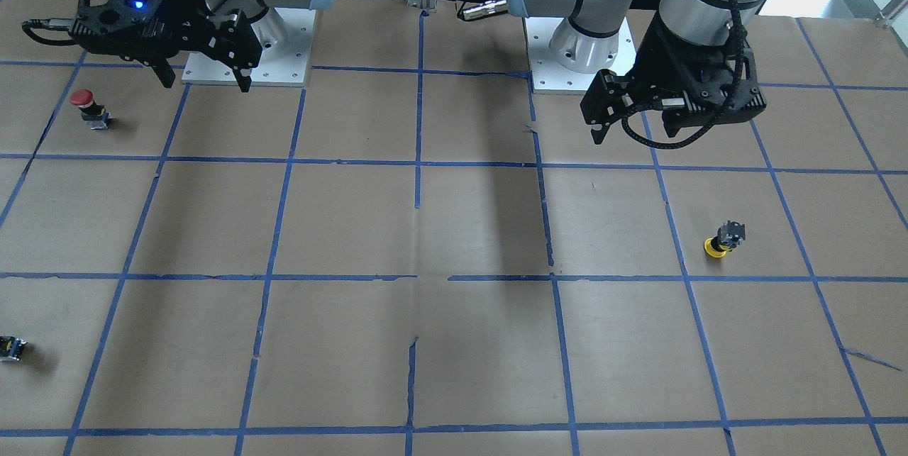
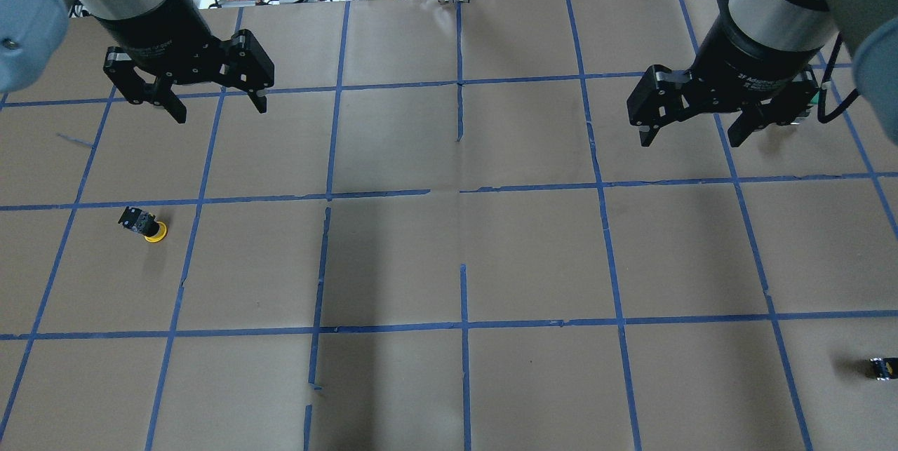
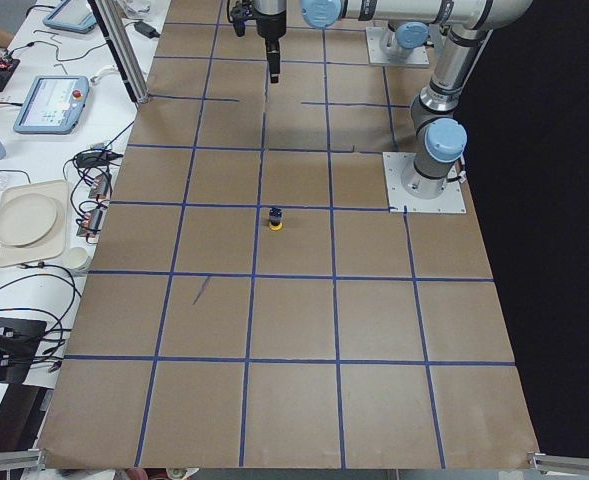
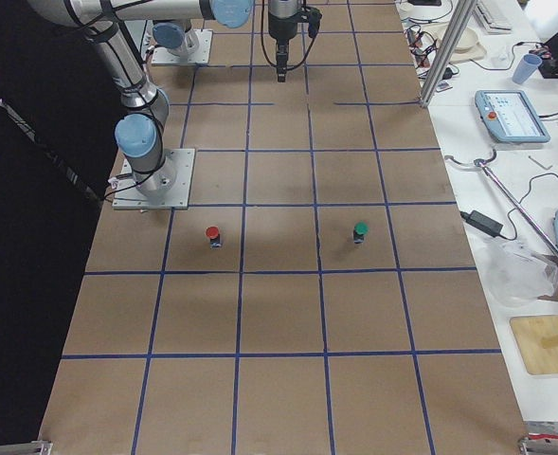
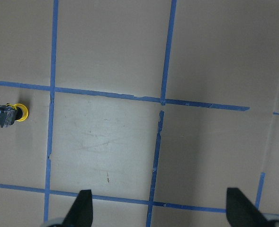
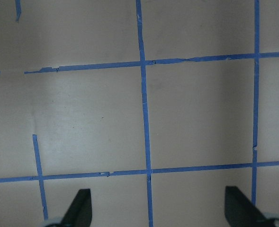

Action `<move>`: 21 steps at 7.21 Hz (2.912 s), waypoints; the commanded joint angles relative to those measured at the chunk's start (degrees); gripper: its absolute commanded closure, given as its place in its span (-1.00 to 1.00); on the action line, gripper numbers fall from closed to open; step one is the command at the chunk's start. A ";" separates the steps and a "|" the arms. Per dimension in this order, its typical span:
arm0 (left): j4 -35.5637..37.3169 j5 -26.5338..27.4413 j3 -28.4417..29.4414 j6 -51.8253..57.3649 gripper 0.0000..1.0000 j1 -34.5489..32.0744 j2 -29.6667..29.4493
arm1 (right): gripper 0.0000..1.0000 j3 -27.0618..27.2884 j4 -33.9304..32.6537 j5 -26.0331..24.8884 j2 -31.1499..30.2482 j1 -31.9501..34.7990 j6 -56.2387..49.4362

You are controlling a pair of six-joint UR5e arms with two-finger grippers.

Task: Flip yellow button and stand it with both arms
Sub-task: 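Move the left gripper down toward the yellow button lying on its side, then close the left gripper on the yellow button's dark base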

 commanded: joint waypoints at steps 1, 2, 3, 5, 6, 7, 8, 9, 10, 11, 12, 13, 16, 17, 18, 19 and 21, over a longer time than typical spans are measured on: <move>-0.50 -0.71 -0.11 0.00 -1.00 0.11 0.23 | -1.00 0.02 -0.28 -0.06 -0.09 0.14 0.01; -0.50 -0.54 -0.03 -0.09 -1.00 0.11 0.23 | -1.00 0.10 -0.20 -0.15 -0.09 0.05 0.01; -0.42 -0.28 0.06 0.00 -1.00 0.11 0.32 | -1.00 0.10 -0.29 0.03 -0.18 0.05 -0.07; 0.46 -0.01 -0.99 1.57 -1.00 0.64 -0.21 | -1.00 0.10 -0.29 -0.06 -0.18 0.05 -0.07; 1.68 -0.10 -1.78 5.85 -1.00 2.56 -0.56 | -1.00 0.10 -0.29 -0.06 -0.18 0.05 -0.07; 2.83 -0.01 -2.66 9.98 -1.00 5.88 -1.00 | -1.00 0.19 -0.20 -0.06 -0.18 0.05 -0.07; 3.71 -0.10 -4.75 19.07 -1.00 10.26 -1.26 | -1.00 0.19 -0.20 -0.06 -0.27 0.05 -0.07; 6.85 -0.36 -7.47 27.86 -1.00 15.44 -1.35 | -1.00 0.71 -0.20 -0.06 -0.61 0.14 -0.07; 10.97 -0.37 -11.24 35.52 -1.00 19.93 -1.44 | -1.00 0.89 -0.20 -0.15 -1.05 0.14 -0.07; 18.84 -0.10 -14.85 42.38 -1.00 23.02 -2.14 | -1.00 0.98 -0.11 -0.41 -1.14 0.14 -0.16; 23.79 0.07 -18.19 48.72 -1.00 26.53 -4.67 | -1.00 0.98 -0.11 -0.06 -1.32 0.14 -0.16; 28.98 -0.62 -20.14 52.61 -1.00 31.01 -7.83 | -1.00 0.98 -0.11 -0.24 -1.23 0.14 -0.16; 39.18 -0.80 -23.49 60.02 -1.00 33.25 -15.57 | -1.00 1.07 -0.11 -0.15 -1.50 0.14 -0.16; 38.96 -2.98 -23.93 59.86 -1.00 33.16 -16.29 | -1.00 1.07 -0.11 -0.15 -1.50 0.14 -0.16; 39.66 -2.92 -25.59 59.85 -0.98 33.07 -16.03 | -1.00 1.07 -0.11 -0.32 -1.50 0.14 -0.16; 40.97 -2.65 -26.65 59.94 -0.81 33.07 -15.77 | -1.00 1.07 -0.11 -0.06 -1.50 0.14 -0.16; 40.81 -1.86 -26.57 59.94 -0.43 33.07 -14.80 | -1.00 0.98 0.07 -0.24 -1.41 -0.04 -0.25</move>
